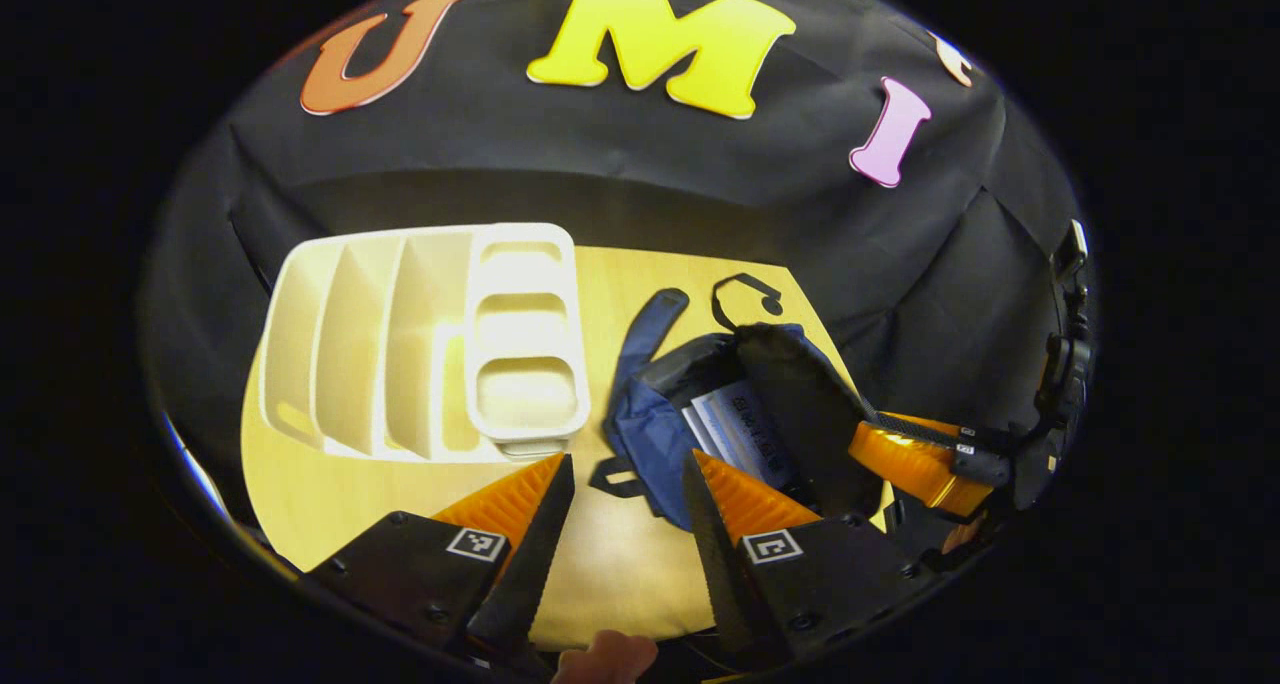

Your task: Open the schoolbag, grab two books from the bookshelf and put them into the schoolbag.

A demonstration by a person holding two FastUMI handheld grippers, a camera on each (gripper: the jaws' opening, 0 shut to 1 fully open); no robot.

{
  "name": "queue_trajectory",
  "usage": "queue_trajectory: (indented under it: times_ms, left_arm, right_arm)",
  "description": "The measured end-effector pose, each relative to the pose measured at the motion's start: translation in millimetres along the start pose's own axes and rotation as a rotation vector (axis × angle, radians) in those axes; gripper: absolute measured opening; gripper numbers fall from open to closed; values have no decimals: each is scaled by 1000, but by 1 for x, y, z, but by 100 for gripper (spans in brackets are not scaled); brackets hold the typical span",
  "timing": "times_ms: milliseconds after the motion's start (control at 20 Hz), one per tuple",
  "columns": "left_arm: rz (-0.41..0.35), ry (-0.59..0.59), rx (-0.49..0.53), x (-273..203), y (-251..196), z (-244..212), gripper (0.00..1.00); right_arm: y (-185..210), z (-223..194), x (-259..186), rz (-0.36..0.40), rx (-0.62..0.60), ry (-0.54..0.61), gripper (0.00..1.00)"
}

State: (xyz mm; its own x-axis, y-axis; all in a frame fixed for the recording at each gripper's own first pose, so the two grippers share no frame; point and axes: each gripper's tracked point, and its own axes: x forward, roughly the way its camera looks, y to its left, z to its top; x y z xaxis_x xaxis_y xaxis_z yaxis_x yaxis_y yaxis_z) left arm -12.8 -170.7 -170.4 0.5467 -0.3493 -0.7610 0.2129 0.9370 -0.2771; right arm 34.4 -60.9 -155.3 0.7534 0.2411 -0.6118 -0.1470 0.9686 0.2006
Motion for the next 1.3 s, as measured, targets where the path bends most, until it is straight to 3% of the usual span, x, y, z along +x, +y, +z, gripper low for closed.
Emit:
queue_trajectory:
  times_ms: [50,100,150,250,350,600,750,800,900,950,1000,1050,1100,1300]
  left_arm:
    - [18,-21,7,-11,9,4,71]
    - [40,-50,20,-21,19,10,71]
    - [70,-91,34,-32,29,18,71]
    - [117,-195,56,-58,45,39,71]
    - [135,-297,51,-84,53,60,71]
    - [148,-556,46,-155,78,100,84]
    - [166,-723,72,-189,91,109,91]
    - [182,-775,86,-202,94,115,100]
    - [228,-853,111,-222,97,122,82]
    - [235,-881,119,-230,95,124,92]
    - [234,-905,121,-235,94,124,84]
    - [233,-918,120,-235,95,123,100]
    - [231,-925,118,-233,95,122,94]
    - [217,-925,106,-231,98,121,95]
  right_arm:
    - [10,3,-1,6,-8,-13,36]
    - [19,8,-2,11,-23,-34,39]
    - [30,14,-4,16,-37,-59,55]
    - [51,33,-13,26,-62,-131,76]
    - [70,57,-26,14,-89,-229,90]
    - [107,117,-72,-37,-133,-496,96]
    - [115,135,-98,-79,-143,-618,94]
    - [119,136,-105,-87,-143,-641,94]
    - [121,135,-115,-100,-125,-670,94]
    - [121,133,-120,-104,-105,-687,97]
    - [120,134,-123,-110,-89,-704,96]
    - [116,133,-127,-128,-84,-717,95]
    - [113,132,-132,-139,-83,-729,95]
    - [109,127,-136,-154,-98,-735,97]
